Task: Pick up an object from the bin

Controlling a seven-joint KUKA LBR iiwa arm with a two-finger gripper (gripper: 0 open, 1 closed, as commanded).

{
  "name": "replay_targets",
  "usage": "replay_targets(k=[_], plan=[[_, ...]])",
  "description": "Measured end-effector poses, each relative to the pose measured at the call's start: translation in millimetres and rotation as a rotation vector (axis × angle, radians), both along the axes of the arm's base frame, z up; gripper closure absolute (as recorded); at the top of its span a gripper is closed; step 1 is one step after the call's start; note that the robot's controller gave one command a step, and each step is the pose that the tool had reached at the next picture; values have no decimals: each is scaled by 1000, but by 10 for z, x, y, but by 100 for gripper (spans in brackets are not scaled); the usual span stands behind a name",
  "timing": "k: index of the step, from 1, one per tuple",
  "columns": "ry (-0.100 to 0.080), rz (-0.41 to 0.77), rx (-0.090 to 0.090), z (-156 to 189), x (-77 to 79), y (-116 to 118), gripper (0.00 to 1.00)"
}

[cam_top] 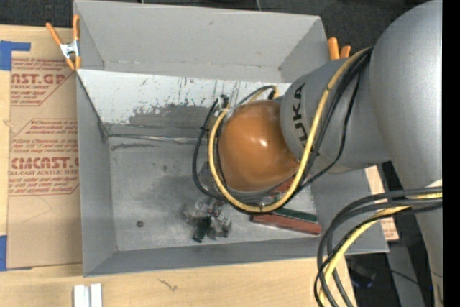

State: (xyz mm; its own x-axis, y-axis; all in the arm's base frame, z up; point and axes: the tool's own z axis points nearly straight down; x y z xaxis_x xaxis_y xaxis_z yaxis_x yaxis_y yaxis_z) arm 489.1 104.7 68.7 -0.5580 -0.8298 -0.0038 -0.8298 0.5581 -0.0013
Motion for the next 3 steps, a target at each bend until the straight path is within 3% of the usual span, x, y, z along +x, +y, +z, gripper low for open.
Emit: replay_targets(k=[3], plan=[[3,-1,-1,46,-5,6,100]])
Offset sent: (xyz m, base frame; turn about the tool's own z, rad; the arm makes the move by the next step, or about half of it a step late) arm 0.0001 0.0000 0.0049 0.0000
